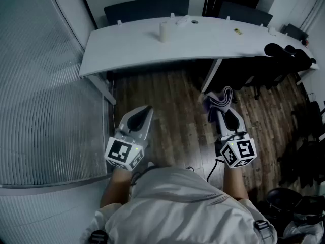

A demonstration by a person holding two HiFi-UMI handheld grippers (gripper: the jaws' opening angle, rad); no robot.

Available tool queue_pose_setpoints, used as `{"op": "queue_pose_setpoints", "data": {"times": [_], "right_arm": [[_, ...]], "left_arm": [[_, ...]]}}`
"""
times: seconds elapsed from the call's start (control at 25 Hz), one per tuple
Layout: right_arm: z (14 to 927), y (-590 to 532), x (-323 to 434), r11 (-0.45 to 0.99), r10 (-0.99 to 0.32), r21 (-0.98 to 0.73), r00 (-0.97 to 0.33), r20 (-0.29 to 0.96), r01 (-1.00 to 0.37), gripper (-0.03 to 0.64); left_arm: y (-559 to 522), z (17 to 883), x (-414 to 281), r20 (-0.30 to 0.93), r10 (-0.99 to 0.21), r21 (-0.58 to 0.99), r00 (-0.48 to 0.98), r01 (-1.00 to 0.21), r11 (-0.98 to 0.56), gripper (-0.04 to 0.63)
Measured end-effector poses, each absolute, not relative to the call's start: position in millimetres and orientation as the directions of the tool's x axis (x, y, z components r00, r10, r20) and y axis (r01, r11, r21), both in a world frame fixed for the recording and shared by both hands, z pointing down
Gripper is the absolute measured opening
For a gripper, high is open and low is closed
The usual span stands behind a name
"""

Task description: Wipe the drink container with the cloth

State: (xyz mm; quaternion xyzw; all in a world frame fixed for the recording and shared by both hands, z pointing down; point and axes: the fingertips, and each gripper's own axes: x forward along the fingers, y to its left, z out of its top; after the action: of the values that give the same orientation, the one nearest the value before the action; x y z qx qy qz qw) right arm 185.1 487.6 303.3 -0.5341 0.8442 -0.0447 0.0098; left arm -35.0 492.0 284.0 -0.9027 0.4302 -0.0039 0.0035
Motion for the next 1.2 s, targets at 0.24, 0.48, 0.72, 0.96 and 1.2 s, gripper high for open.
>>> {"op": "queue_pose_setpoints", "data": {"times": [0.24,0.48,0.72,0.96,1.2], "right_arm": [[309,487,177,0.424,-0.903,-0.087,-0.428,0.03,-0.901,0.084],[305,486,176,0.427,-0.902,-0.086,-0.431,0.031,-0.9,0.084],[306,485,173,0.433,-0.9,-0.098,-0.436,0.011,-0.896,0.086],[304,485,164,0.443,-0.896,-0.117,-0.445,-0.009,-0.889,0.087],[307,479,145,0.433,-0.899,-0.122,-0.438,0.011,-0.893,0.087]], "left_arm": [[490,285,-44,0.001,-0.775,-0.016,0.632,-0.775,-0.632,0.003],[491,283,-44,0.008,-0.779,-0.013,0.628,-0.778,-0.628,0.003],[491,287,-47,0.01,-0.775,-0.011,0.632,-0.775,-0.632,0.005],[490,289,-56,0.009,-0.771,-0.011,0.637,-0.771,-0.637,0.003],[483,289,-77,0.008,-0.766,-0.002,0.643,-0.766,-0.643,0.003]]}}
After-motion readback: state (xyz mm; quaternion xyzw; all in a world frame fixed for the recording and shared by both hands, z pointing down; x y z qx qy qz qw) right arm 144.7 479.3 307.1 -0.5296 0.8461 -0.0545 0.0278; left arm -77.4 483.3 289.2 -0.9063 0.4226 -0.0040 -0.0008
